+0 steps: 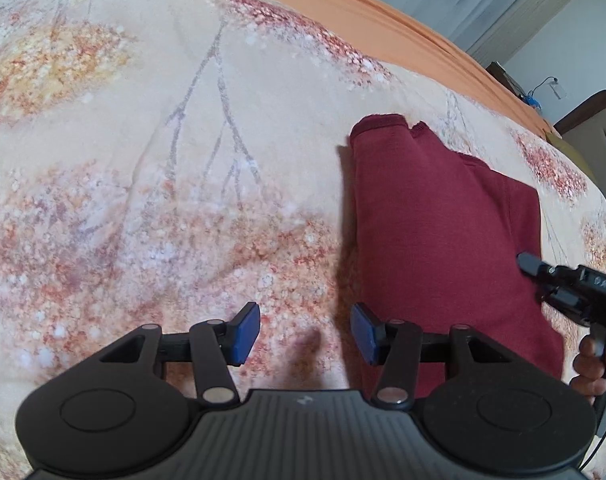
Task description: Fold small clothes
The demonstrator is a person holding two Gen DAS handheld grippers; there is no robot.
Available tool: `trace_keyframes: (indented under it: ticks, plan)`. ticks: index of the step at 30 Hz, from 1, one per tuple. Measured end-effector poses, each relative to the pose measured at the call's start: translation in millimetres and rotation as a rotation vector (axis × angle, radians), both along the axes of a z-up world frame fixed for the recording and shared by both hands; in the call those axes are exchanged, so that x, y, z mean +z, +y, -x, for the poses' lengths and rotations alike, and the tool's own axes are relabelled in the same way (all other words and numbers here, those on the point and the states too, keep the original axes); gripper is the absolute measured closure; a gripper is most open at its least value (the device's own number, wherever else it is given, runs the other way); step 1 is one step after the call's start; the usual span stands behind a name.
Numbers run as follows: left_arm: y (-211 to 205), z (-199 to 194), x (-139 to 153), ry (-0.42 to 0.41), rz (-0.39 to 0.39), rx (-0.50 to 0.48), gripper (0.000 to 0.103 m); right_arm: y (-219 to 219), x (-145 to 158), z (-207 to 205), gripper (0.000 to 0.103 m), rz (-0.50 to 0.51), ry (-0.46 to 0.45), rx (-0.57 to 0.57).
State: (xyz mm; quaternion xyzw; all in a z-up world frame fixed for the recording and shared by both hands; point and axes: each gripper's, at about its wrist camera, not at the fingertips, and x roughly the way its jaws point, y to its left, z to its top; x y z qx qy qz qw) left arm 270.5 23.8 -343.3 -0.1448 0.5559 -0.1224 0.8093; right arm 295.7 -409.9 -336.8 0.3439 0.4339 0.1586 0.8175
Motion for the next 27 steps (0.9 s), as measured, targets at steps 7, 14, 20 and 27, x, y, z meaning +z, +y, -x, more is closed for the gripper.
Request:
trace_keyframes:
  ticks: [7,14,20,27]
  plan:
    - [-15.5,-1.9,-5.7,-0.005,-0.007,-0.033,0.048,-2.7,1.8,2.3,0.080,0.023,0.025,-0.001]
    - [-16.6,-4.3,-2.9,-0.022,-0.019,-0.040,0.048,-21.9,30.7,44.7,0.070,-0.039,-0.022,-0.031]
    - [-16.1,-6.6,-7.9,-0.015,-0.006,-0.014,0.048,-9.7,23.7,101.6,0.070,-0.066,0.026,0.018]
    - [-14.9,-6.3,-7.4,-0.011,-0.015,-0.015,0.048,-12.7,1.1,123.1,0.090,-0.271,0.088,-0.064]
